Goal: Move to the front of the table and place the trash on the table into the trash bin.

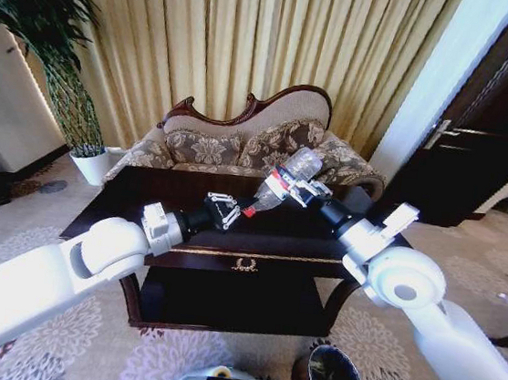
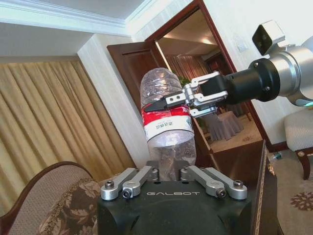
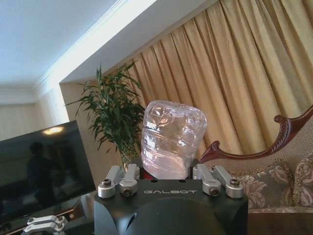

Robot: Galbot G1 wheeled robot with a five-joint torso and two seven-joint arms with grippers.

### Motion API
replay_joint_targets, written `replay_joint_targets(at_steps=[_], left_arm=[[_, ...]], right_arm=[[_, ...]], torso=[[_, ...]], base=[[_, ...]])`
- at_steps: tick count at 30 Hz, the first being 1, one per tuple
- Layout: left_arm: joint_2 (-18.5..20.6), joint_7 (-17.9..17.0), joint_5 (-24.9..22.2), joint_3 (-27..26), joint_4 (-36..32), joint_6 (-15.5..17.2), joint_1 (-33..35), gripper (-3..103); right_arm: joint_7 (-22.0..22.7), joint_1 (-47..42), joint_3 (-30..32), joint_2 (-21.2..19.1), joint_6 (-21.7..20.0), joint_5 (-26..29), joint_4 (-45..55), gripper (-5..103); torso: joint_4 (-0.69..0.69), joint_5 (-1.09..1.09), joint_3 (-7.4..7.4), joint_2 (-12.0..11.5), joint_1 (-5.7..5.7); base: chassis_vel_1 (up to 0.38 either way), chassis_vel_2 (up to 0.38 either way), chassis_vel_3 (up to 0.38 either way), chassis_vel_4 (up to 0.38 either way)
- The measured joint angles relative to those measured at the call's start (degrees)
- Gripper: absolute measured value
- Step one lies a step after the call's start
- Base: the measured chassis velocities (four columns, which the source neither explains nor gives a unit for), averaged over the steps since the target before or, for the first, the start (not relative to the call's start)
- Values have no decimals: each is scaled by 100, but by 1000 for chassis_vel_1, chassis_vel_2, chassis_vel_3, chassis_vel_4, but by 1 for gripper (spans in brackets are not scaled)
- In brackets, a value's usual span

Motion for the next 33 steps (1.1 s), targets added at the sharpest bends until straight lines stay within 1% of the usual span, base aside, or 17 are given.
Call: replay_joint_targets(at_steps=[1, 2, 4, 8, 10, 11, 13, 15, 18, 19, 20, 23, 25, 26, 27, 29, 33], left_arm=[[-3, -4, -13, -21, -11, 9, 25, 20], [-7, -6, -22, -40, -28, 16, 55, 30], [-9, -12, -55, -70, -74, 34, 112, 41], [-8, -6, -59, -149, -104, 35, 193, 52], [7, 12, -56, -218, -110, 36, 241, 52], [29, 29, -79, -319, -126, 36, 297, 63], [45, 29, -144, -418, -152, 40, 350, 63], [63, -137, -265, -637, -176, 42, 502, 79], [58, -234, -282, -851, -132, 37, 672, 84], [35, -370, -330, -1044, -77, 38, 822, 94], [35, -370, -330, -1044, -77, 38, 822, 94], [-37, -969, -764, -1352, 16, 73, 903, 100], [-67, -1136, -908, -1426, 66, 84, 888, 100], [-108, -1433, -1133, -1566, 176, 112, 844, 100], [-108, -1433, -1133, -1566, 176, 112, 844, 100], [-211, -2099, -1567, -1959, 458, 277, 806, 100], [-250, -2395, -1699, -2606, 846, 508, 1089, 100]], right_arm=[[3, -7, 7, -16, 0, -2, -5, 41], [12, -10, 13, -24, 1, -5, -8, 38], [66, -12, 20, -28, 7, -6, 1, 32], [125, -17, 34, -25, 21, -43, 5, 28], [176, -15, 61, -23, 39, -83, -29, 28], [272, -3, 91, -22, 55, -112, -90, 28], [415, 7, 117, -22, 70, -173, -161, 28], [889, -43, 115, -23, 155, -681, -292, 28], [1186, -101, 77, 19, 195, -1006, -303, 28], [1374, -147, 49, 72, 211, -1218, -302, 28], [1374, -147, 49, 72, 211, -1218, -302, 28], [1635, -198, 44, 130, 212, -1583, -349, 28], [1667, -202, 45, 135, 208, -1742, -387, 28], [1698, -210, 59, 142, 200, -2038, -479, 28], [1698, -210, 59, 142, 200, -2038, -479, 28], [1698, -226, 93, 176, 173, -2472, -628, 28], [1743, -287, 153, 224, 88, -2612, -669, 28]], torso=[[0, 0, 0, 0, 0], [0, 1, 0, 0, 0], [0, 1, 0, 0, 0], [0, 0, 0, 0, 0], [0, 0, 0, 0, 0], [0, 0, 0, 0, 0], [0, 0, 0, 0, 0], [0, 1, 0, 0, 0], [-1, 1, 0, 0, 0], [0, 1, 0, 0, 0], [0, 1, 0, 0, 0], [1, 0, 0, 0, 0], [1, -1, 0, 0, 0], [0, 0, 0, 0, 0], [0, 0, 0, 0, 0], [-3, 2, 0, 0, 0], [-1, 2, 0, 0, 0]], base=[[0, 0, 0, 0], [0, 0, 0, 0], [0, 0, 0, 0], [0, 0, 0, 0], [0, 0, 0, 0], [0, 0, 0, 0], [0, 0, 0, 0], [0, 0, 0, 0], [0, 0, 0, 0], [0, 0, 0, 0], [0, 0, 0, 0], [0, 0, 0, 0], [0, 0, 0, 0], [0, 0, 0, 0], [0, 0, 0, 0], [0, 0, 0, 0], [0, 0, 0, 0]])
